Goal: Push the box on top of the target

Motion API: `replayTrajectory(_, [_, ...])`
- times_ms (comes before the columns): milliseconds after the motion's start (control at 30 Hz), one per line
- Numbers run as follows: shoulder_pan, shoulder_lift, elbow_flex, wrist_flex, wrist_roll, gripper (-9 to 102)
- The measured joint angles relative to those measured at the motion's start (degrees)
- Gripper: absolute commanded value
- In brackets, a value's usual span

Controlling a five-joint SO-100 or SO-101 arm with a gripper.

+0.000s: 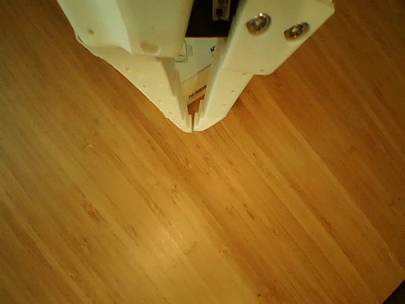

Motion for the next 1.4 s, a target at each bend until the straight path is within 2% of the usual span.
replayTrajectory(767, [-1.32,1.49,1.14,1.67,0.35,0])
replayTrajectory(1400, [-3.25,2.2,-0.88,9.4,1.93,0])
